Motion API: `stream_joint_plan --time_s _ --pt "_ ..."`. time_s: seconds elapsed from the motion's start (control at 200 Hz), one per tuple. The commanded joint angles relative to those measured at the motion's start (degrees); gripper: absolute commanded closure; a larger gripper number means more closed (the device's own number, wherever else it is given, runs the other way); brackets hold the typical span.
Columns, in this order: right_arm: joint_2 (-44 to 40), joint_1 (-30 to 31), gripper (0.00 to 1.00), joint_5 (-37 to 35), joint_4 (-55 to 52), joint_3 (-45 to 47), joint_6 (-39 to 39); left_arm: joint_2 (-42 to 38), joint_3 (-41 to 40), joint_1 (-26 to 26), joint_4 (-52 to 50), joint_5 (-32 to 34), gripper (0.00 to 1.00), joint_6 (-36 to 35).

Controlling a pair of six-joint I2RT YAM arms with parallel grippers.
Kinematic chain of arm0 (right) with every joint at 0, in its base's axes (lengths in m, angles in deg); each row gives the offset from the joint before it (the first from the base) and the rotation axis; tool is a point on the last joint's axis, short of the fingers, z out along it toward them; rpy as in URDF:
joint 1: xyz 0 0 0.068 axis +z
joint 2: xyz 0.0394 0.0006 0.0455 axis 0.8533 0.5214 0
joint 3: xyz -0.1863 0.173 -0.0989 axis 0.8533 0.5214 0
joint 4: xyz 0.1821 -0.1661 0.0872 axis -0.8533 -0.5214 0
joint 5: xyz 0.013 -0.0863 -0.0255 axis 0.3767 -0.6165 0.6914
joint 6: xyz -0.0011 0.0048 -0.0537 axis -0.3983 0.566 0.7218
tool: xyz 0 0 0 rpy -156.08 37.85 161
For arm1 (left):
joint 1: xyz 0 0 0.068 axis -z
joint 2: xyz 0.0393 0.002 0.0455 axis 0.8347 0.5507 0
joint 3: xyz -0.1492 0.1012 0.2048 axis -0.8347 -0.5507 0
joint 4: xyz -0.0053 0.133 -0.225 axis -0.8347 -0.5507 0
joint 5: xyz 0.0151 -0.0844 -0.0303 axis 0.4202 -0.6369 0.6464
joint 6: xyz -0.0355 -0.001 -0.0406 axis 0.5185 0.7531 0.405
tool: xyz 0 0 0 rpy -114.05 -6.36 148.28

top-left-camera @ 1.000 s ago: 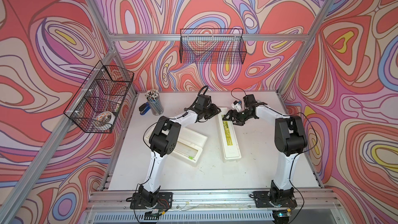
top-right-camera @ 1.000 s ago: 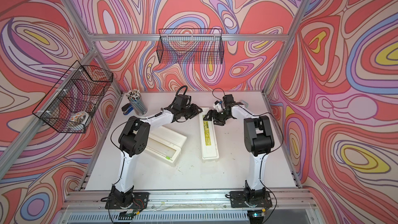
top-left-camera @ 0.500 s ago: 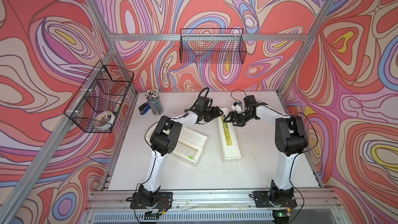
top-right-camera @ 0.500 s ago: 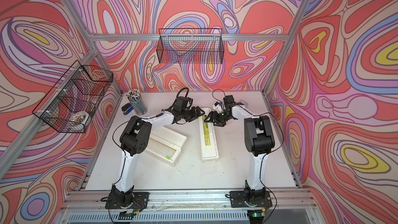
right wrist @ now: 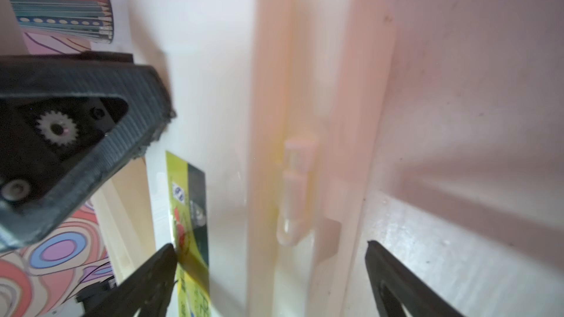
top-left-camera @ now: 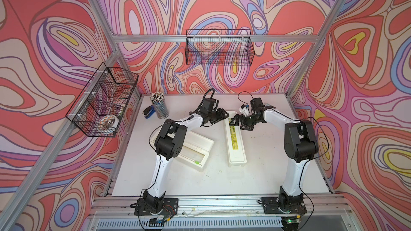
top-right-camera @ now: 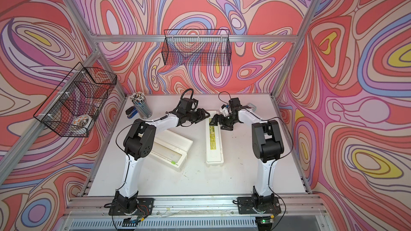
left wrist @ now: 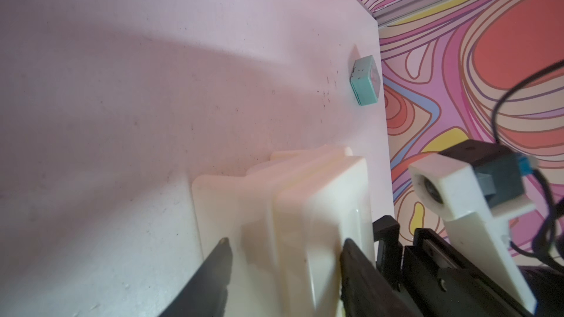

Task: Put plastic wrap rolls into dispensers
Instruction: Close the lid on the plastic wrap cutting box, then open the lid of the plastic wrap cutting box.

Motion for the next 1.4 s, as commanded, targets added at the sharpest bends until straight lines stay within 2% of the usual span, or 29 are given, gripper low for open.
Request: stream_joint_plan --time_s 0.0,0.145,0.24,0.366,0.581,0.761,1.037,1.157,1.307,1.397 --pt "-4.6 0.4 0.02 -11.6 0.6 -1.2 -1.0 -3.2 -1.4 0.8 -4.4 2.8 0.27 -5.2" --pt "-11.3 0.4 0.02 -23.3 -1.0 -0.9 -4.5 -7.7 -4.1 0.8 -2.0 4.7 0.17 -8.4" --pt "-15.3 1.7 0.02 -28.8 -4.8 -0.5 -6.9 -12.3 -8.2 0.8 2.3 7.4 0.15 -10.8" --pt "-17.1 9.6 0.02 -36.0 -8.4 1.0 -8.8 -18.4 -12.8 0.7 5.9 10.3 0.1 -13.8" --pt "-17.9 18.7 0.07 -42.7 -8.0 4.8 -16.8 -26.5 -17.7 -0.4 1.3 12.9 0.09 -18.3" --pt "-13.5 22.9 0.07 -45.3 -9.8 3.5 -18.7 -32.4 -24.3 -1.4 0.6 13.2 0.09 -19.0" --pt "-9.1 23.8 0.17 -44.7 -9.1 3.9 -19.8 -35.6 -28.2 -1.4 -0.7 14.2 0.11 -19.8" --pt "-8.7 24.1 0.26 -45.0 -9.7 3.5 -19.9 -35.7 -28.4 -1.5 -1.8 14.2 0.13 -20.3" --pt "-11.3 24.1 0.47 -42.7 -7.5 4.6 -20.2 -35.2 -28.1 -1.4 -4.7 13.1 0.2 -21.5" --pt "-13.8 24.2 0.48 -40.8 -5.5 5.3 -19.6 -33.9 -27.4 -1.4 -6.7 12.2 0.3 -21.7"
